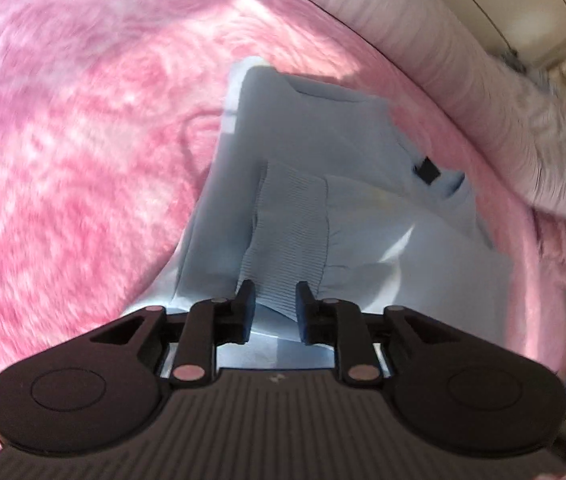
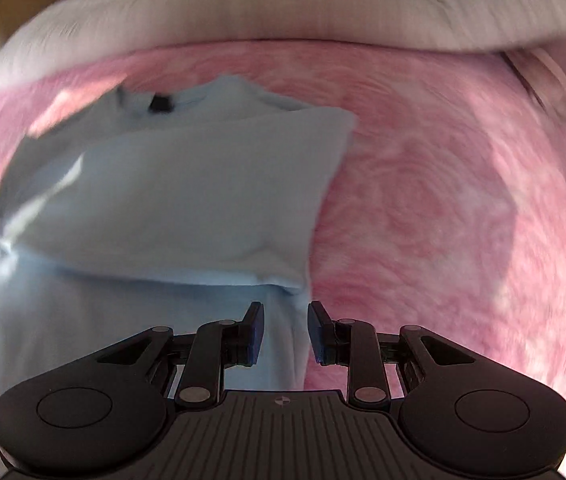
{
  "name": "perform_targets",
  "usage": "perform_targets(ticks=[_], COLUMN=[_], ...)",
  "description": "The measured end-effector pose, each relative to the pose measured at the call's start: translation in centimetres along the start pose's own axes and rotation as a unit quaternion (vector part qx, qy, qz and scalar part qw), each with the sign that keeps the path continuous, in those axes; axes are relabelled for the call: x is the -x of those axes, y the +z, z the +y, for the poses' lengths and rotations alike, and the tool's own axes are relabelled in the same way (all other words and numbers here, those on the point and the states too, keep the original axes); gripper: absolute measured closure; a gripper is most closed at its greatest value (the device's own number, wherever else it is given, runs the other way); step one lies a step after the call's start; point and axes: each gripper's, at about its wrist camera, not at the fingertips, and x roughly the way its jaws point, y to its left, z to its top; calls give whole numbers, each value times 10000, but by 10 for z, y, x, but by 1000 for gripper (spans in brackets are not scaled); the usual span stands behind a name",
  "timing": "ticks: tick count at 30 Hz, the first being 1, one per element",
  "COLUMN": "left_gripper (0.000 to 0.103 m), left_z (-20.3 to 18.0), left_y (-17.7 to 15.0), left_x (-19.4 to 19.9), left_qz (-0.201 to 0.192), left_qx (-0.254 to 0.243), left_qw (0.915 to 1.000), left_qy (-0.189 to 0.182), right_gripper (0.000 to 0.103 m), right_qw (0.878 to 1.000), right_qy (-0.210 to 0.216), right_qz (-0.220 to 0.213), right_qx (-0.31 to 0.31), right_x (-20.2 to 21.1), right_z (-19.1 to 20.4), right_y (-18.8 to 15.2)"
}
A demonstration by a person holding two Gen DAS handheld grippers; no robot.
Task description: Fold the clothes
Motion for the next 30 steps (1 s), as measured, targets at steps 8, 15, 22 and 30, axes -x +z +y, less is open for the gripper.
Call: perform_targets(ticks=[8, 15, 22, 30], left_gripper=[79, 81, 103, 102], left_z=[6, 6, -12, -29], left_y=[10, 7, 7, -2], left_x=[-10, -13, -8, -19], left_qz=[-57, -47, -269, -190], left_qx=[396, 314, -387, -1363], left_qw=[9991, 9995, 9988, 9903], left_qy=[-122, -54, -114, 187], right_gripper=[75, 72, 75, 95], right_qw=[9980, 9932, 9857, 9964], right_qy=[-278, -643, -788, -744], right_qz=[111, 18, -390, -103], right_qx=[553, 969, 1439, 398], right_x=[-25, -26, -30, -33], right_z=[14, 21, 32, -5], right_y=[-2, -7, -4, -6])
